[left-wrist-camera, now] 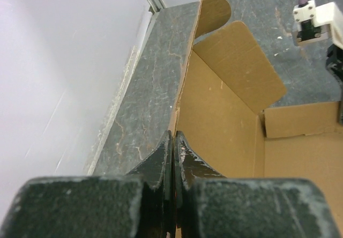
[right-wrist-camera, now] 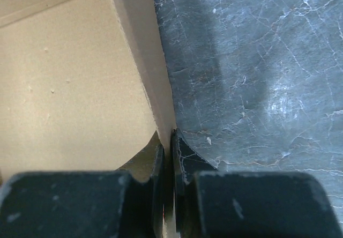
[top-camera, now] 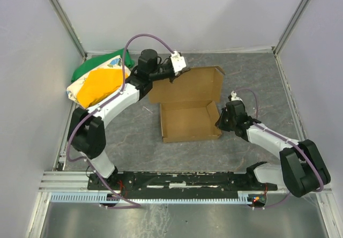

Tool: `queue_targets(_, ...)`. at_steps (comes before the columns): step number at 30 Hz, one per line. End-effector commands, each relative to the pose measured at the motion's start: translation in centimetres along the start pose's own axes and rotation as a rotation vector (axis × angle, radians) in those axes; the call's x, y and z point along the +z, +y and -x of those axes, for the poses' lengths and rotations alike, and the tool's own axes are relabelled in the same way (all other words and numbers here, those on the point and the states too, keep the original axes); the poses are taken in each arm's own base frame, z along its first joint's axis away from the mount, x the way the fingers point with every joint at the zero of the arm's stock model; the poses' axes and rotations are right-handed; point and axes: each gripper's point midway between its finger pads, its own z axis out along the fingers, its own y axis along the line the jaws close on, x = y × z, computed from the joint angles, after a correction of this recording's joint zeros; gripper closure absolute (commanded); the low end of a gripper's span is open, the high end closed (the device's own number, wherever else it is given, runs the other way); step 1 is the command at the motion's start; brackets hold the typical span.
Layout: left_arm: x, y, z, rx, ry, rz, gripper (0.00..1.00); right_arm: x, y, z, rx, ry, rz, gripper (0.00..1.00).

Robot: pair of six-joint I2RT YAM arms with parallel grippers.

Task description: Fold the paper box

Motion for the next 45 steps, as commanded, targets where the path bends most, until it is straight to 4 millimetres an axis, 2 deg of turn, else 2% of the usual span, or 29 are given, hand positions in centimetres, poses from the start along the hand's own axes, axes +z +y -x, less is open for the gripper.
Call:
queue_targets(1,-2.1,-0.5,5.2,-0.033,-0.129,0.039,0.97,0.4,0.2,1.1,0.127,-0.085,-0.001,0.94)
queue_targets(6,-3.3,-3.1,5.0,-0.063,-0.113,0.025,0.97,0.4,0.8,1.6,0.130,-0.108,0.019,0.92)
queue_targets(10,-3.9,-5.8,4.3,-0.101,-0.067,-0.037,0.97,0.7,1.0,1.7,0.106,-0.087,0.006,0.84)
queue_targets(15,-3.9,-7.6,1.9,-0.158,0.069,-0.040,0.97,0.4,2.3,1.9,0.066,-0.044,0.051,0.58)
queue_targets(20,-3.8,-7.5,0.5,-0.254,0.145,0.032,0.97,-2.0,3.0,3.2,0.009,-0.095,0.094,0.43)
queue_targets(25,-3.6,-7.3,0.1,-0.347,0.159,0.074,0.97,-5.9,2.1,4.7,-0.071,-0.197,0.062,0.40)
queue_targets(28,-3.4,-7.3,-0.1,-0.373,0.154,0.081,0.97,-8.5,0.4,6.0,-0.074,-0.304,-0.005,0.42)
queue_targets(30,-3.3,-7.4,-0.3,-0.388,0.156,0.084,0.97,-9.9,-0.7,6.9,-0.043,-0.401,-0.038,0.48)
queue_targets(31,-3.3,-7.5,-0.3,-0.389,0.157,0.079,0.97,-10.4,-1.2,7.3,-0.023,-0.444,-0.052,0.58)
queue_targets(33,-3.4,-7.7,-0.4,-0.387,0.157,0.074,0.97,-10.7,-2.1,8.1,0.030,-0.498,-0.098,0.94)
queue_targets(34,-3.5,-7.8,-0.4,-0.382,0.159,0.072,0.97,-10.5,-2.3,8.5,0.044,-0.505,-0.116,0.98)
queue_targets(37,-3.6,-7.9,-0.6,-0.364,0.162,0.070,0.97,-8.9,-1.5,9.9,0.036,-0.468,-0.149,0.99)
queue_targets(39,-3.6,-8.0,-0.8,-0.356,0.164,0.069,0.97,-6.9,-0.5,11.0,0.048,-0.426,-0.143,0.99)
queue_targets(41,-3.6,-8.1,-1.0,-0.355,0.167,0.066,0.97,-5.3,1.1,12.9,0.091,-0.423,-0.075,0.99)
queue_targets(45,-3.3,-8.4,-1.5,-0.364,0.176,0.053,0.97,-2.7,1.7,15.9,0.195,-0.396,0.025,0.99)
